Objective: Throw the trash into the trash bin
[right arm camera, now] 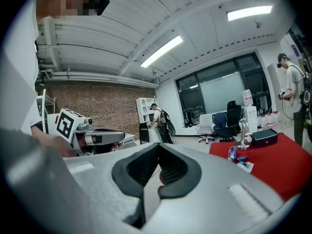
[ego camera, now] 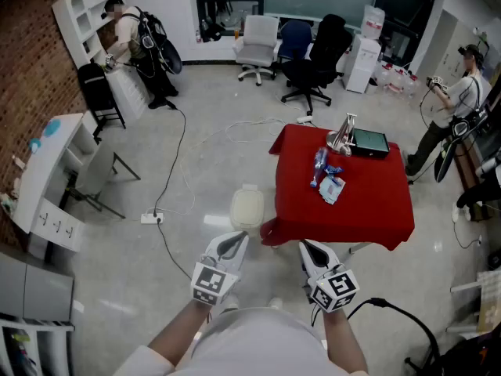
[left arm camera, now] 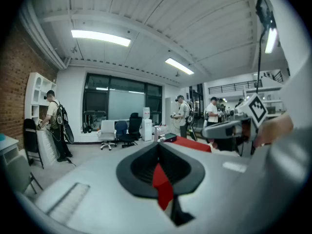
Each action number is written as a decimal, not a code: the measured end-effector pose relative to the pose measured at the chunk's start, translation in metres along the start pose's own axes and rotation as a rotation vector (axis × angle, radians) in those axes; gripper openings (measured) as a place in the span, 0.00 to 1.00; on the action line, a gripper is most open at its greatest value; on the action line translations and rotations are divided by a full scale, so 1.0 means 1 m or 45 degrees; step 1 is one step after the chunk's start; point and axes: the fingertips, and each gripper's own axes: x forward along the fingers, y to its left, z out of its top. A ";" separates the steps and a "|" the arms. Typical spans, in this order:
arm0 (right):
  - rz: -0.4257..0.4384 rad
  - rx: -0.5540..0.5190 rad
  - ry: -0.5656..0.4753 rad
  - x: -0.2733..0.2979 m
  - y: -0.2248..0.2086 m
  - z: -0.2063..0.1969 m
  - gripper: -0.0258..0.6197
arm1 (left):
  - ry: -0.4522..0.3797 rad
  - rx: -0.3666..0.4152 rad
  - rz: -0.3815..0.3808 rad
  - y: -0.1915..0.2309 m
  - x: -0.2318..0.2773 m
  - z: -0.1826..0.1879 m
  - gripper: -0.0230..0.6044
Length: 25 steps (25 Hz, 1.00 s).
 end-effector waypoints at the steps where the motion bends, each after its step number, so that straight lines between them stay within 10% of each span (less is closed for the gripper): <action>1: -0.001 0.001 0.001 -0.001 0.000 -0.001 0.03 | 0.000 -0.002 0.001 0.000 0.000 -0.001 0.04; 25: 0.090 -0.062 0.047 -0.013 0.001 -0.011 0.04 | 0.021 0.041 0.032 -0.024 -0.002 -0.002 0.04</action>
